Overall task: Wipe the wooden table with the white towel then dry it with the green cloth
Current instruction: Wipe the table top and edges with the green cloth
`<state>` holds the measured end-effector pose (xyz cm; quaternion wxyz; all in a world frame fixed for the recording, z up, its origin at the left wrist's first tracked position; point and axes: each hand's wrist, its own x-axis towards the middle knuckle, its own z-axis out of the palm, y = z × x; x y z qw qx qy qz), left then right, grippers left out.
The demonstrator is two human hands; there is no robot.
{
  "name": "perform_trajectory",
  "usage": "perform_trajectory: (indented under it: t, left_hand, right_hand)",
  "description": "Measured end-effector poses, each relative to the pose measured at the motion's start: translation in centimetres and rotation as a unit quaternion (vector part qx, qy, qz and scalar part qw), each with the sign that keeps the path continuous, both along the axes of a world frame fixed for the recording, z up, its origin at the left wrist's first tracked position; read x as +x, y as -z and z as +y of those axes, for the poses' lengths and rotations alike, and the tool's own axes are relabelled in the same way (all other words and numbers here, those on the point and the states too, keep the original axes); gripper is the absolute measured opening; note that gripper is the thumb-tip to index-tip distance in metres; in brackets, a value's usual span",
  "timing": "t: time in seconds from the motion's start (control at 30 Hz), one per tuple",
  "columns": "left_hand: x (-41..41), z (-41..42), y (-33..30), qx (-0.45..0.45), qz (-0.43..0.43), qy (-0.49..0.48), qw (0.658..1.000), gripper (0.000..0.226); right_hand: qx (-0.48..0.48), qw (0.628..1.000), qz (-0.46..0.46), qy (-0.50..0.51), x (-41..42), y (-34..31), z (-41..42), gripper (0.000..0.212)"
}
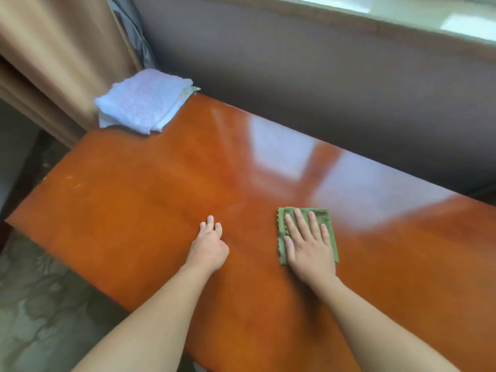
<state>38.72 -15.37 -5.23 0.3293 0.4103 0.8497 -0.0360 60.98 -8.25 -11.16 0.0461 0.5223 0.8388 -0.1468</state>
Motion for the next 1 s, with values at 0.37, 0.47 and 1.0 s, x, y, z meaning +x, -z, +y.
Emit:
perform_trajectory:
  t: [0.37,0.47,1.0]
  left_hand:
    - [-1.0,-1.9,-0.9,0.065,-0.016,-0.045,0.997,0.051]
    - [-4.9,-4.7,-1.3,0.068,0.025,-0.09,0.993,0.047]
    - [-33.3,-14.0,0.2,0.097,0.126,-0.168,0.973,0.046]
  right_hand:
    - [-0.048,0.997,0.023,-0.058,-12.7,-0.2,-8.1,0.062]
    - [-0.033,0.995,0.025,-0.089,-15.2,-0.3,-7.5,0.058]
    - [-0.055,0.997,0.016,-0.058,-45.0,-1.3,-4.5,0.059]
